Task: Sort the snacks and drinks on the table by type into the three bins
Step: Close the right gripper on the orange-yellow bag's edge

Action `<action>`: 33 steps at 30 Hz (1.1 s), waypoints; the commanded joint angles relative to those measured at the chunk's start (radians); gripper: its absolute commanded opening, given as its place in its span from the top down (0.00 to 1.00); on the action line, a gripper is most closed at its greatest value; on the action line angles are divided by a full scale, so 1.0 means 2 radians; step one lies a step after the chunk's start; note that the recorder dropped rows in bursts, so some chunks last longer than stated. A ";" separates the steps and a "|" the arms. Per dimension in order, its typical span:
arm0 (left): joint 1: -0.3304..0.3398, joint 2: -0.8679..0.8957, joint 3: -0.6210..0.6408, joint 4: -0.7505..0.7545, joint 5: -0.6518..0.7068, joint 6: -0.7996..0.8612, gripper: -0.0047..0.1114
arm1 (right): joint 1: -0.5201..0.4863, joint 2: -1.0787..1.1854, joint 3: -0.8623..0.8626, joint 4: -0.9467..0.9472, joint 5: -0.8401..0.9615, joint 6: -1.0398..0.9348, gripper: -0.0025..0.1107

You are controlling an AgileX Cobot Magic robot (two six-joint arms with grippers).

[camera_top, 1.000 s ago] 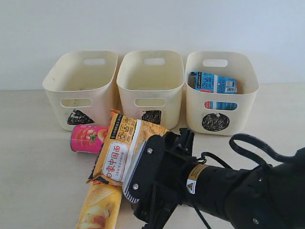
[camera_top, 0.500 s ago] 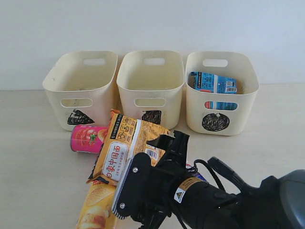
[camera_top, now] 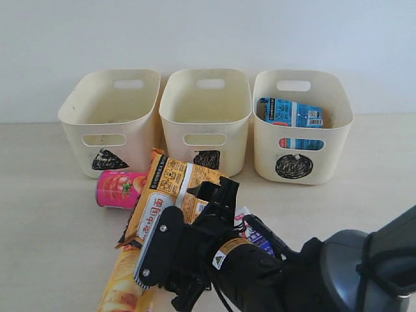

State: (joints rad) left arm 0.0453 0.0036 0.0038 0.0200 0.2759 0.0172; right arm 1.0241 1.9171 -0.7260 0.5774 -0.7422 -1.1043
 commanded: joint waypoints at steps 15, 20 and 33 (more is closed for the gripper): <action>-0.004 -0.002 -0.002 -0.002 -0.003 -0.004 0.93 | -0.009 0.065 -0.044 0.040 -0.059 -0.076 0.21; -0.004 -0.002 -0.002 -0.002 -0.003 -0.004 0.93 | -0.009 0.070 -0.046 0.096 -0.062 -0.100 0.69; -0.004 -0.002 -0.002 -0.002 -0.003 -0.004 0.93 | -0.008 0.006 -0.015 0.140 -0.094 -0.137 0.98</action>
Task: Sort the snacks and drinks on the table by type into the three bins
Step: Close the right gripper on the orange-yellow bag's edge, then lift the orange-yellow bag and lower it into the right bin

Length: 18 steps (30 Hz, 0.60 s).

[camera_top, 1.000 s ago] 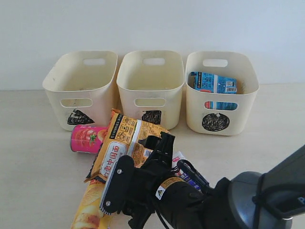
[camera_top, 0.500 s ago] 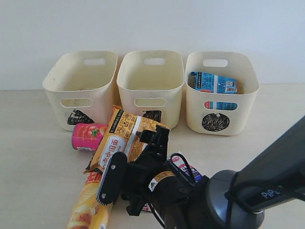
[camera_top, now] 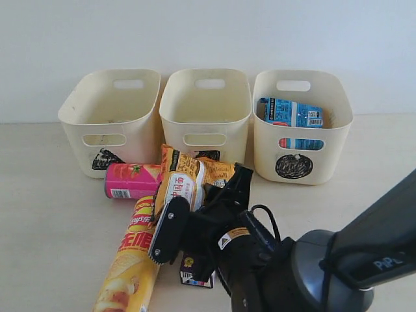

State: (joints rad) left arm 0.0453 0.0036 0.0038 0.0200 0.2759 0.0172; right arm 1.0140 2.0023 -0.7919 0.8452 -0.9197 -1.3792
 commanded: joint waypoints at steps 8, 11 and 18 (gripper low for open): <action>-0.004 -0.002 -0.002 -0.002 -0.003 -0.004 0.93 | 0.013 -0.138 0.064 0.002 0.009 0.001 0.98; -0.004 -0.002 -0.002 -0.002 -0.003 -0.004 0.93 | 0.032 -0.174 0.066 0.006 0.009 -0.016 0.98; -0.004 -0.002 -0.002 -0.002 -0.003 -0.004 0.93 | -0.001 -0.251 0.054 0.011 0.041 -0.019 0.98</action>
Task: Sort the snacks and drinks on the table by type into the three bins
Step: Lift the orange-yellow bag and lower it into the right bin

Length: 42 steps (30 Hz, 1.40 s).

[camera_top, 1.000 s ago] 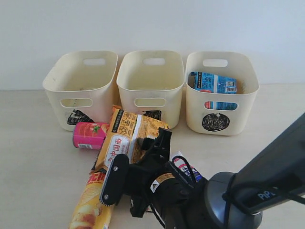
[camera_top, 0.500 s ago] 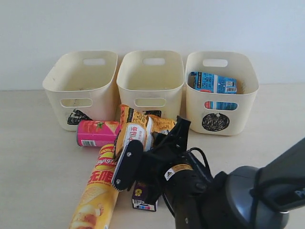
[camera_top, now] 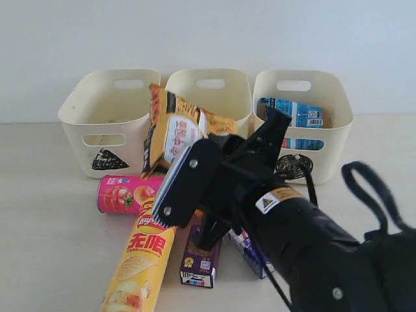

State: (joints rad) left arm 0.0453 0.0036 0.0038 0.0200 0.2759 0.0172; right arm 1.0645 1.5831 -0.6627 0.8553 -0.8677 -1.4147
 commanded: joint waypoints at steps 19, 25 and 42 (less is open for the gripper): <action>-0.004 -0.002 -0.002 -0.002 -0.003 -0.004 0.93 | -0.296 -0.076 -0.189 0.010 0.434 0.100 0.98; -0.004 -0.002 -0.002 -0.002 -0.003 -0.004 0.93 | -0.389 -0.050 -0.261 0.016 0.573 0.152 0.98; -0.004 -0.002 -0.002 -0.002 -0.003 -0.004 0.93 | -0.492 0.135 -0.431 0.027 0.719 0.279 0.98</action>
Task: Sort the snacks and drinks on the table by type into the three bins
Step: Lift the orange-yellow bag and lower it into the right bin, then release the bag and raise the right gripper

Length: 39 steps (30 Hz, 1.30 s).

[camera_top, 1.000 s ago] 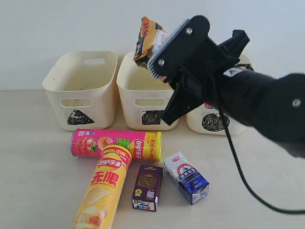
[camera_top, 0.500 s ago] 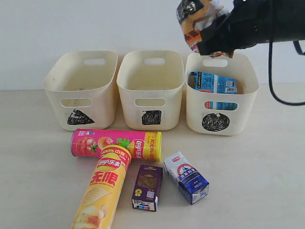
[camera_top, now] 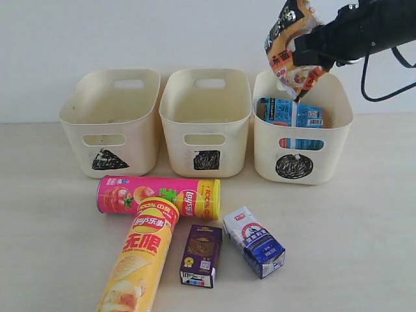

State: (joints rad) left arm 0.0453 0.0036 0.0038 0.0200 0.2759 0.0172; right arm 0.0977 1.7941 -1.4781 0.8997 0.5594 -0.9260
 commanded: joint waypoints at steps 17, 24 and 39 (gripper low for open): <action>-0.004 -0.002 -0.002 -0.002 -0.003 -0.004 0.93 | -0.009 0.091 -0.065 -0.009 -0.006 0.103 0.32; -0.004 -0.002 -0.002 -0.002 -0.003 -0.004 0.93 | -0.009 0.088 -0.065 -0.071 -0.018 0.125 0.32; -0.004 -0.002 -0.002 -0.002 -0.003 -0.004 0.93 | -0.009 -0.015 -0.065 -0.249 0.111 0.176 0.98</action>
State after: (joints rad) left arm 0.0453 0.0036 0.0038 0.0200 0.2759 0.0172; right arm 0.0855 1.7904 -1.6017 0.4438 0.7174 -0.5723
